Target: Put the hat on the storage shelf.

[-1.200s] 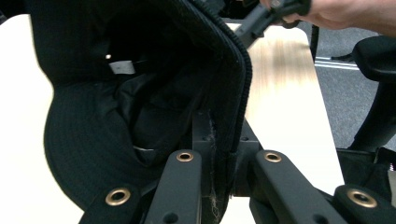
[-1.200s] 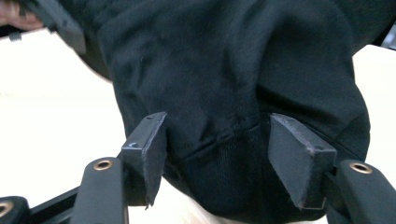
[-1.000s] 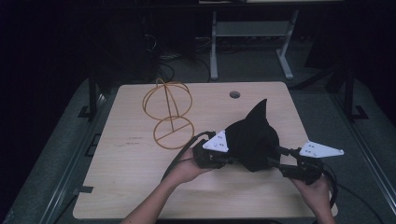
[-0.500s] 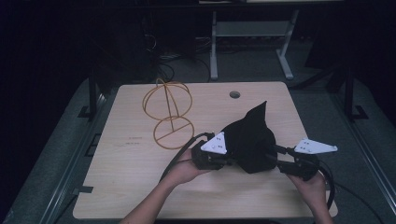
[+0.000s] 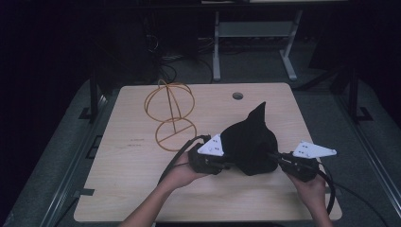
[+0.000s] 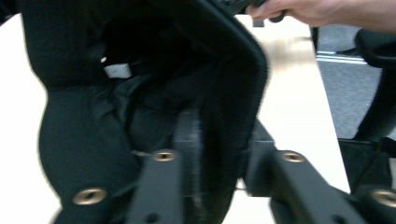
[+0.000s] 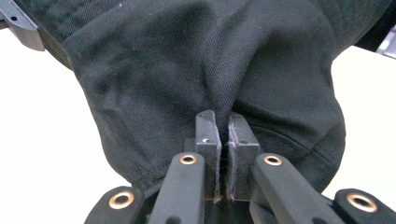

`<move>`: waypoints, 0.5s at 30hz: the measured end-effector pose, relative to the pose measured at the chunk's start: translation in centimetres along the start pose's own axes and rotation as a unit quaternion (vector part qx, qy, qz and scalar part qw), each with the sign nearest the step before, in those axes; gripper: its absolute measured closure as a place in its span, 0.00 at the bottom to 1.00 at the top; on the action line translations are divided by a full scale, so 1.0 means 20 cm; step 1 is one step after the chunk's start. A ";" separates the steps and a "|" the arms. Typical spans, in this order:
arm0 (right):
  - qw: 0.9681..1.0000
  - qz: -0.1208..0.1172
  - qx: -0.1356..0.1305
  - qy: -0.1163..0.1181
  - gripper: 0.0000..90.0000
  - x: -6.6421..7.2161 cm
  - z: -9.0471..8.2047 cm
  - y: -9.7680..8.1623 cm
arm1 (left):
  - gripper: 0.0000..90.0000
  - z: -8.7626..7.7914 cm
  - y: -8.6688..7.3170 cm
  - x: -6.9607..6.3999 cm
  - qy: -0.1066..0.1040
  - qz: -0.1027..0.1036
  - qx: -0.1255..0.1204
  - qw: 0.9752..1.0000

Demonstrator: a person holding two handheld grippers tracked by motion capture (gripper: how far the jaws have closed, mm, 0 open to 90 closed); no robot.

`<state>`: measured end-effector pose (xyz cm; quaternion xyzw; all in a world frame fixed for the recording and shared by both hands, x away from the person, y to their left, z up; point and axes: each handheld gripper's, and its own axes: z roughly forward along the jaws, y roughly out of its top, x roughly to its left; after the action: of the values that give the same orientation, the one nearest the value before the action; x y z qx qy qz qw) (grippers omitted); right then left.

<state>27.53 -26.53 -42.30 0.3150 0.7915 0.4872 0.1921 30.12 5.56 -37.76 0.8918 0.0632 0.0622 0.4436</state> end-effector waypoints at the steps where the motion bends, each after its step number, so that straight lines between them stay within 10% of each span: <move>1: 1.000 -0.002 -0.002 0.000 0.94 0.00 0.00 0.00 | 0.71 -0.01 -0.01 0.00 0.002 -0.003 -0.001 1.000; 15: 1.000 -0.023 -0.007 0.006 0.97 0.03 -0.05 0.13 | 0.56 -0.25 -0.19 -0.04 0.066 -0.034 -0.008 0.997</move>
<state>27.20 -25.92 -39.49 0.2926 0.7965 0.4896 0.2007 28.24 11.71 -37.90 0.8797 0.1223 0.1064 0.4471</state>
